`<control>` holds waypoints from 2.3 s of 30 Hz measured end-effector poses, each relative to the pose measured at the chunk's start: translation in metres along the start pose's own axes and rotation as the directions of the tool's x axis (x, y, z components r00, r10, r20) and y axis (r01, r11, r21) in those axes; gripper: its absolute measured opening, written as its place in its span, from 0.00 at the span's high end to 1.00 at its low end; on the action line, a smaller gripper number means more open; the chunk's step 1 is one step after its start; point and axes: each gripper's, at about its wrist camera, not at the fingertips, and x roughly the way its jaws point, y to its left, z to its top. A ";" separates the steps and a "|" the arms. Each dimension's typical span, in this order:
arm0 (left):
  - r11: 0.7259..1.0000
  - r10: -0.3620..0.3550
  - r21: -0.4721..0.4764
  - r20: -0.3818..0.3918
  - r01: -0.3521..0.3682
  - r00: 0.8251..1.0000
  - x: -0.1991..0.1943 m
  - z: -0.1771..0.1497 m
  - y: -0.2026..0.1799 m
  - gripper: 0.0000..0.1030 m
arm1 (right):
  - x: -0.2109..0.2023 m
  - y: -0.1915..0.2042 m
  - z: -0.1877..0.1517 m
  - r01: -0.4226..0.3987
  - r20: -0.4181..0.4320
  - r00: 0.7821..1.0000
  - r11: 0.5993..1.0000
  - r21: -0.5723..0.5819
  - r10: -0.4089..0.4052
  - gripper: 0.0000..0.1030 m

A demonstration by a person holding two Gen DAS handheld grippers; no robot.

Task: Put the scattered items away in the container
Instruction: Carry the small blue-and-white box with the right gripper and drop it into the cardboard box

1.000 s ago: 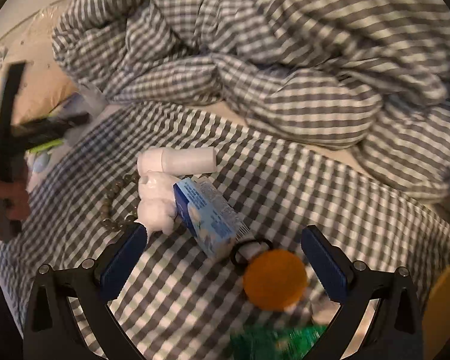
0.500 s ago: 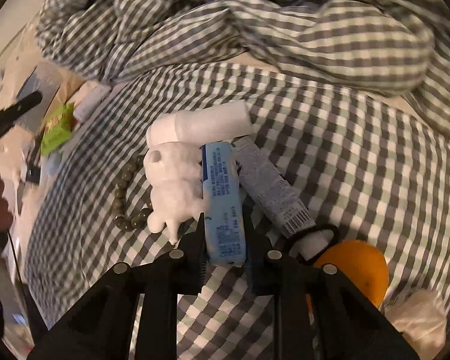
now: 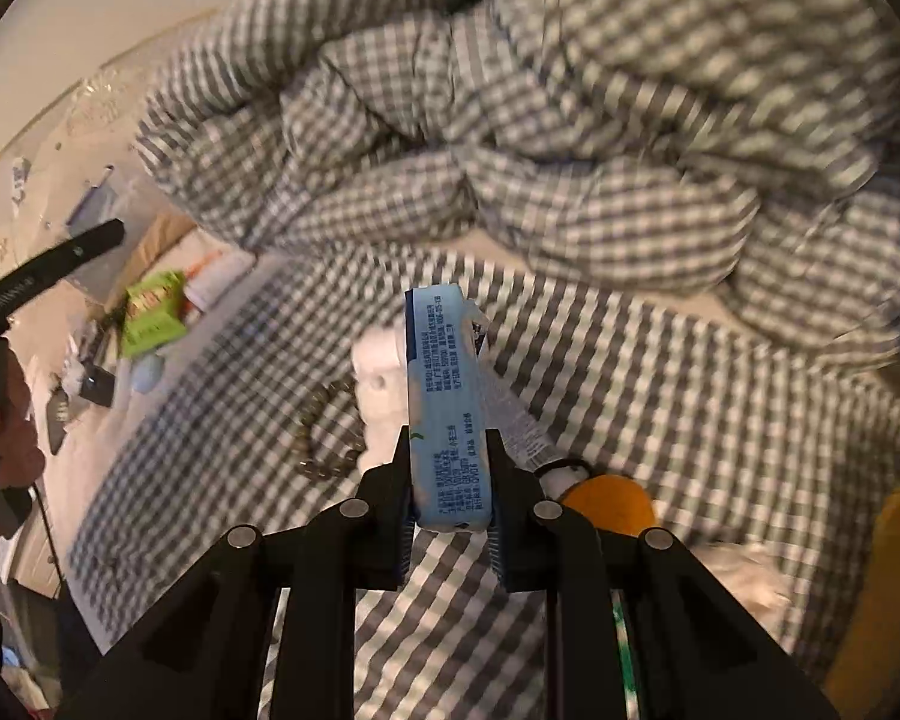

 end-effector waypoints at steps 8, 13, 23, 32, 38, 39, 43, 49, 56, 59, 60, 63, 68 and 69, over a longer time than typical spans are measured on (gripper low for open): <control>0.999 -0.019 0.043 0.067 0.016 0.998 -0.071 0.014 -0.043 0.37 | -0.106 0.003 -0.008 0.050 0.155 0.987 0.999 0.008 -0.051 0.82; 0.998 -0.051 0.048 0.104 0.046 0.993 -0.114 0.016 -0.072 0.37 | -0.169 0.001 -0.021 0.093 0.250 0.963 0.995 0.025 -0.097 0.82; 0.991 -0.132 0.058 0.172 0.123 0.976 -0.179 0.012 -0.146 0.37 | -0.293 -0.016 -0.057 0.262 0.421 0.857 0.954 0.143 -0.298 0.81; 0.964 -0.256 0.117 0.188 0.237 0.948 -0.210 0.000 -0.226 0.37 | -0.350 -0.050 -0.099 0.373 0.416 0.797 0.898 0.231 -0.438 0.81; 0.948 -0.304 0.149 0.166 0.281 0.938 -0.216 -0.001 -0.261 0.50 | -0.365 -0.081 -0.123 0.391 0.386 0.790 0.876 0.281 -0.476 0.81; 0.947 -0.308 0.143 0.156 0.287 0.939 -0.214 -0.002 -0.263 0.52 | -0.366 -0.084 -0.126 0.393 0.380 0.791 0.874 0.286 -0.480 0.81; 0.946 -0.307 0.145 0.121 0.289 0.944 -0.204 -0.005 -0.271 0.52 | -0.363 -0.105 -0.133 0.384 0.357 0.800 0.868 0.315 -0.483 0.81; 0.950 -0.273 0.184 0.101 0.251 0.957 -0.187 -0.015 -0.281 0.51 | -0.345 -0.133 -0.146 0.386 0.291 0.824 0.858 0.340 -0.486 0.80; 0.965 -0.202 0.171 0.001 0.199 0.979 -0.141 -0.055 -0.271 0.39 | -0.323 -0.145 -0.152 0.478 0.250 0.780 0.803 0.355 -0.574 0.11; 0.970 -0.187 0.148 -0.062 0.194 0.980 -0.120 -0.076 -0.263 0.38 | -0.323 -0.144 -0.150 0.490 0.265 0.764 0.796 0.355 -0.588 0.11; 0.971 -0.184 0.143 -0.077 0.193 0.980 -0.115 -0.082 -0.262 0.37 | -0.323 -0.143 -0.149 0.490 0.271 0.760 0.795 0.356 -0.590 0.11; 0.973 -0.174 0.129 -0.120 0.189 0.977 -0.102 -0.101 -0.261 0.30 | -0.324 -0.141 -0.143 0.488 0.295 0.750 0.796 0.359 -0.592 0.10; 0.973 -0.150 0.146 -0.180 0.177 0.972 -0.083 -0.136 -0.270 0.23 | -0.325 -0.139 -0.137 0.469 0.324 0.750 0.809 0.356 -0.577 0.07; 0.973 -0.143 0.149 -0.195 0.174 0.970 -0.078 -0.144 -0.272 0.22 | -0.323 -0.138 -0.136 0.463 0.326 0.754 0.814 0.352 -0.570 0.06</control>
